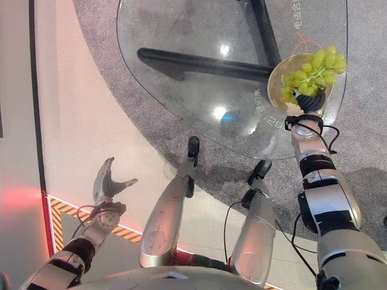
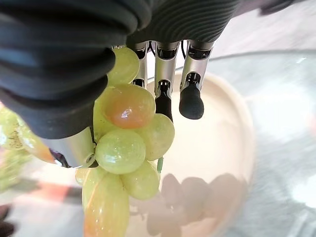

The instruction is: Pick up fruits into the plate

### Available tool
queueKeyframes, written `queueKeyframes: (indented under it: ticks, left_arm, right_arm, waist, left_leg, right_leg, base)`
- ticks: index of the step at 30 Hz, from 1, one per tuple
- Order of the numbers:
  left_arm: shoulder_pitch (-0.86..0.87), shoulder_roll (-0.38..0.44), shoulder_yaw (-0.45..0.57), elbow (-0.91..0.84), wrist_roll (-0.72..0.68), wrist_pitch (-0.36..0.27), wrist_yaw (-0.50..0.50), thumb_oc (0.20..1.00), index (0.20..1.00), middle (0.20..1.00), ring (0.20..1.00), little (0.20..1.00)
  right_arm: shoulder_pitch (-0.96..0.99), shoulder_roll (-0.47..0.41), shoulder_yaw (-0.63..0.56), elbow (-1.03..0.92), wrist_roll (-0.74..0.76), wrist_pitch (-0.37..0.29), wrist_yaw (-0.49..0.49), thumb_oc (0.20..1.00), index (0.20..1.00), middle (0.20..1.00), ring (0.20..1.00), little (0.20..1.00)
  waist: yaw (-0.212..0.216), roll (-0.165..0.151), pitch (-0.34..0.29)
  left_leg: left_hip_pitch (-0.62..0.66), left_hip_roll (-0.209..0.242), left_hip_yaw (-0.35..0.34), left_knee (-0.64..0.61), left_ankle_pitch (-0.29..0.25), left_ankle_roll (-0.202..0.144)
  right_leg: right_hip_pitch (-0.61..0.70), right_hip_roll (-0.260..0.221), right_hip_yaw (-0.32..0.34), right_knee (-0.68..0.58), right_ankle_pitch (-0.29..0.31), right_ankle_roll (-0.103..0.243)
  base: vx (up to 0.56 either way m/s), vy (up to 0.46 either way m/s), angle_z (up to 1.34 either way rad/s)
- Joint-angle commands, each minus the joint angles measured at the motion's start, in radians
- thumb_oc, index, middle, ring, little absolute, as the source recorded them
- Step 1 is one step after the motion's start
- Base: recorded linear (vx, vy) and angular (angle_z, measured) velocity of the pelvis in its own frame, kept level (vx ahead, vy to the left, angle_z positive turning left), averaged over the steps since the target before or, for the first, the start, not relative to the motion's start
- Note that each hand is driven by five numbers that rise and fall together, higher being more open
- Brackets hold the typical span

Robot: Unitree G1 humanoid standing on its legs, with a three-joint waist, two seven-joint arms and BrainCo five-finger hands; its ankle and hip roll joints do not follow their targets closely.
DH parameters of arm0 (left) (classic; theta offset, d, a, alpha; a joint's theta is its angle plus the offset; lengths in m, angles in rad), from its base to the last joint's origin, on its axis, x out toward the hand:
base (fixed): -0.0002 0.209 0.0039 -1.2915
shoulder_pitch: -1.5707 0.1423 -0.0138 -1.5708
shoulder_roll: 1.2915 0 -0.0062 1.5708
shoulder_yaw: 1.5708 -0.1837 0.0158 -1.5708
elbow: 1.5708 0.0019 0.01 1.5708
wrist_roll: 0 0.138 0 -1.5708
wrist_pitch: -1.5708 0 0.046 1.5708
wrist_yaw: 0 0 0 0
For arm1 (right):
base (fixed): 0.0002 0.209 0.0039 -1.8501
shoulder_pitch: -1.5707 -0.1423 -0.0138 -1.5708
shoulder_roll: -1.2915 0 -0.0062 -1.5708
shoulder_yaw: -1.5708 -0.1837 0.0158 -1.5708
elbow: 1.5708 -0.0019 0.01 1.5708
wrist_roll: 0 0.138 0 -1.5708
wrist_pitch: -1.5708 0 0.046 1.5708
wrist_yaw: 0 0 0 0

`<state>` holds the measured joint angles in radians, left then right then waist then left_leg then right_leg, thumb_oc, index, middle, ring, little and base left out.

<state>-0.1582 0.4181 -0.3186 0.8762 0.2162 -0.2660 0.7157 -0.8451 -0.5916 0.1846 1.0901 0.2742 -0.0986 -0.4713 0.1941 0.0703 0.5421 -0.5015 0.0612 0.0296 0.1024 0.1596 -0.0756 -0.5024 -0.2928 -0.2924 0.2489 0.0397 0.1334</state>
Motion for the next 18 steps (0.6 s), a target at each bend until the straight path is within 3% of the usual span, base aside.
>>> queueKeyframes:
  ticks: [1,2,6,13,14,18]
  left_arm:
    - [0.065,0.020,-0.028,-0.020,-0.037,0.000,0.001,1.000,1.000,1.000,1.000,1.000]
    - [0.063,0.024,-0.029,-0.022,-0.042,0.007,-0.006,1.000,1.000,1.000,1.000,1.000]
    - [0.059,0.037,-0.026,-0.035,-0.043,0.028,-0.021,1.000,1.000,1.000,1.000,1.000]
    - [0.058,0.076,-0.011,-0.051,-0.054,0.060,-0.059,1.000,1.000,1.000,1.000,1.000]
    - [0.058,0.077,-0.010,-0.052,-0.055,0.061,-0.060,1.000,1.000,1.000,1.000,1.000]
    - [0.068,0.102,0.012,-0.055,-0.058,0.081,-0.086,1.000,1.000,1.000,1.000,1.000]
  right_arm:
    - [0.015,-0.119,-0.021,0.059,0.062,0.093,0.080,1.000,1.000,1.000,1.000,1.000]
    - [0.022,-0.119,-0.021,0.077,0.066,0.139,0.125,1.000,1.000,1.000,1.000,1.000]
    - [0.032,-0.127,0.000,0.088,0.035,0.177,0.170,1.000,1.000,1.000,1.000,1.000]
    - [0.023,-0.161,0.056,0.108,-0.020,0.261,0.360,1.000,1.000,1.000,1.000,1.000]
    - [0.023,-0.161,0.057,0.108,-0.022,0.262,0.363,1.000,1.000,1.000,1.000,1.000]
    - [0.028,-0.197,0.096,0.081,-0.263,0.219,0.267,1.000,1.000,1.000,1.000,1.000]
  waist:
    - [0.000,0.072,-0.022]
    - [0.000,0.070,-0.022]
    - [0.003,0.065,-0.022]
    - [0.011,0.046,-0.022]
    - [0.011,0.045,-0.022]
    - [0.011,0.018,-0.022]
  left_leg:
    - [-0.058,-0.095,-0.005,0.125,-0.146,0.040]
    - [-0.059,-0.094,-0.005,0.126,-0.145,0.040]
    - [-0.054,-0.091,-0.006,0.128,-0.145,0.043]
    - [-0.029,-0.077,-0.010,0.117,-0.140,0.045]
    - [-0.028,-0.076,-0.010,0.117,-0.141,0.045]
    - [0.004,-0.065,-0.009,0.107,-0.143,0.046]
  right_leg:
    - [-0.055,0.081,-0.023,0.127,-0.101,-0.058]
    - [-0.057,0.081,-0.023,0.127,-0.099,-0.059]
    - [-0.049,0.080,-0.031,0.128,-0.097,-0.059]
    - [-0.027,0.087,-0.044,0.127,-0.095,-0.060]
    - [-0.026,0.088,-0.044,0.127,-0.095,-0.060]
    - [0.009,0.098,-0.049,0.113,-0.092,-0.056]
  base:
    - [0.00,0.000,0.00]
    - [0.00,0.000,0.00]
    - [0.01,-0.047,0.02]
    - [0.00,-0.032,0.01]
    - [0.00,-0.049,0.05]
    - [-0.01,-0.039,0.08]
